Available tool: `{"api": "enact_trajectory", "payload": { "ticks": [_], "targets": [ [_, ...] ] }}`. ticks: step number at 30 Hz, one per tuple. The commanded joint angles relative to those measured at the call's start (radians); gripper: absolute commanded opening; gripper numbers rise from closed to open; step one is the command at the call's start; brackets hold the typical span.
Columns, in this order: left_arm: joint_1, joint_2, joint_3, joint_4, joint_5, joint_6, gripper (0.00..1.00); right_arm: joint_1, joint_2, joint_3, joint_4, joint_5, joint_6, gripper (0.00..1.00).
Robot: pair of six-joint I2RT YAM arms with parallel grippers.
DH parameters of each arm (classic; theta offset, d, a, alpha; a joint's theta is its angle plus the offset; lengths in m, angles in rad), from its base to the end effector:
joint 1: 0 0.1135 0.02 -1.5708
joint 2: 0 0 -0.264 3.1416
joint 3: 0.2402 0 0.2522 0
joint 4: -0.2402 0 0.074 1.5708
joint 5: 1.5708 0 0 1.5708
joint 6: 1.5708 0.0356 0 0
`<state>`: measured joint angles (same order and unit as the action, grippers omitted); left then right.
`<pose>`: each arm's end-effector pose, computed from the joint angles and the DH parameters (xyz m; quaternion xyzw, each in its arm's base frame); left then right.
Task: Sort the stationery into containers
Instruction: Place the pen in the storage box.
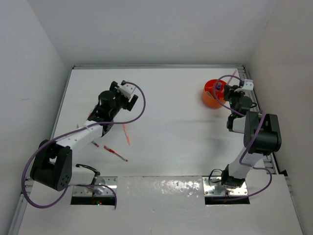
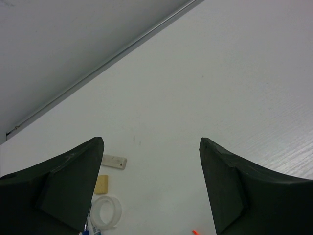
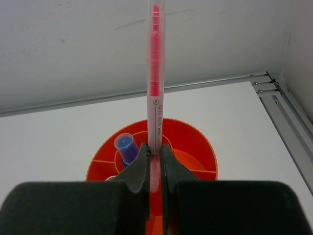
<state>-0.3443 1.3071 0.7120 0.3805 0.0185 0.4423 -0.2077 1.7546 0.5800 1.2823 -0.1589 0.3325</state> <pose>0.2772 -0.1001 0.2574 0.3038 0.7170 0.0235 0.6269 0.3208 -0.0618 0.1820 0.1208 0.6575 0.0992 0.7370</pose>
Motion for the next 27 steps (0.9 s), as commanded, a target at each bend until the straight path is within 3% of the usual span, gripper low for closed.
{"api": "enact_trajectory", "payload": {
  "ticks": [1,18,23,27],
  "targets": [
    [0.019,0.006,0.012,0.07,-0.006,0.013,0.77,-0.007,0.0,0.02,0.083,0.013,-0.001,0.0],
    [0.056,0.035,0.021,0.113,0.003,0.038,0.77,-0.007,0.071,-0.014,0.081,0.065,-0.004,0.0],
    [0.056,0.038,0.021,0.116,0.003,0.044,0.77,-0.007,0.088,0.001,0.055,0.059,-0.003,0.18],
    [0.059,0.038,0.021,0.121,0.003,0.049,0.77,-0.009,0.089,0.004,0.043,0.055,-0.01,0.25]
  ]
}}
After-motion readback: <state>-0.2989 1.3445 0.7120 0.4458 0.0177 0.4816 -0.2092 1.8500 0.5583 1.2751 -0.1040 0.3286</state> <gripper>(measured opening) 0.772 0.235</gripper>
